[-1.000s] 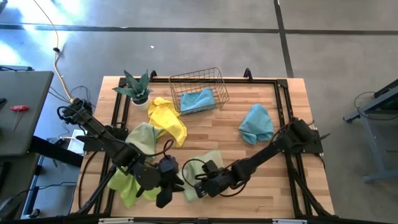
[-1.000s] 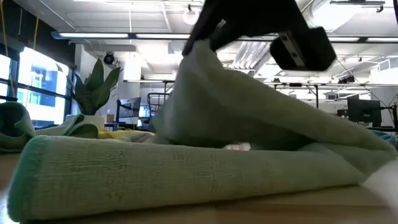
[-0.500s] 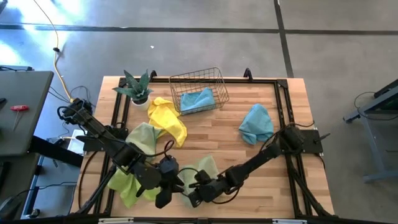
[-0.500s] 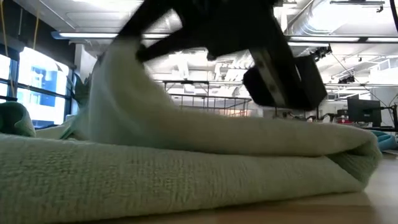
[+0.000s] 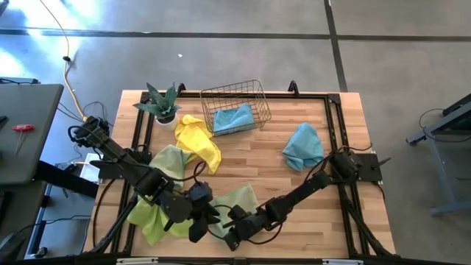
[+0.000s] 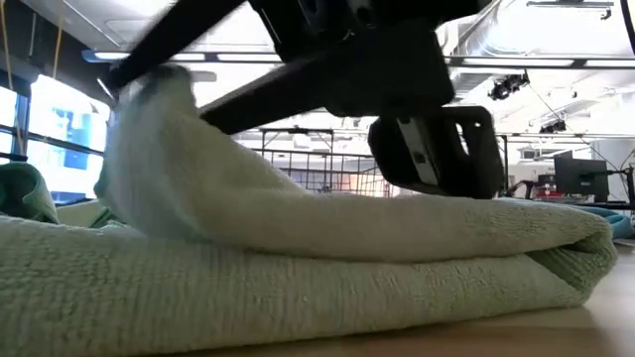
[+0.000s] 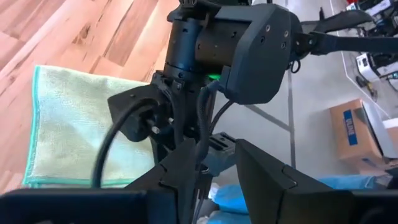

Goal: Fold microfiber towels
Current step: Fold the right light blue microfiber cloth, then put the right light blue microfiber cloth in the basket

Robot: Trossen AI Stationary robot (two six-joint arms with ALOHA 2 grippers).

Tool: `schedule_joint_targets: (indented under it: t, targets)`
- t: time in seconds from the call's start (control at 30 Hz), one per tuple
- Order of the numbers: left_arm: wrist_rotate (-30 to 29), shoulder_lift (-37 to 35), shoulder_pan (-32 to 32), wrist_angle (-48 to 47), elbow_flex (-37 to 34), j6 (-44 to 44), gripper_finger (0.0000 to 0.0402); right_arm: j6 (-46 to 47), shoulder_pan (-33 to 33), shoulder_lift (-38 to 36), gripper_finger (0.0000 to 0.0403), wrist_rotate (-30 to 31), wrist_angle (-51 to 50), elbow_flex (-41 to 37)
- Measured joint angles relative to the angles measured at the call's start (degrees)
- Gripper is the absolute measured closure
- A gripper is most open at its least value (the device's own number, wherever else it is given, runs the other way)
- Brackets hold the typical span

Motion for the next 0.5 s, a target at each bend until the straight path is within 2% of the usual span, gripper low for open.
schedule_joint_targets:
  t: [0.13, 0.23, 0.33, 0.5]
  targets:
    - [0.0, 0.0, -0.5, -0.2, 0.0, -2.0, 0.0296, -3.1, -0.7, -0.5, 0.0280, -4.4, -1.5, 0.0]
    - [0.1, 0.0, -1.5, -0.5, 0.0, -3.6, 0.0296, -6.4, -1.0, -2.9, 0.0249, -5.3, -3.5, 0.0]
    - [-0.1, 0.0, -2.8, -1.7, 0.0, -5.3, 0.0296, -10.9, -0.9, -6.2, 0.0233, -3.0, -9.7, 0.0]
    - [-5.6, 0.6, -5.8, -4.7, 0.0, -10.1, 0.0296, -16.3, -1.0, -13.4, 0.0231, 3.2, -26.9, 0.0]
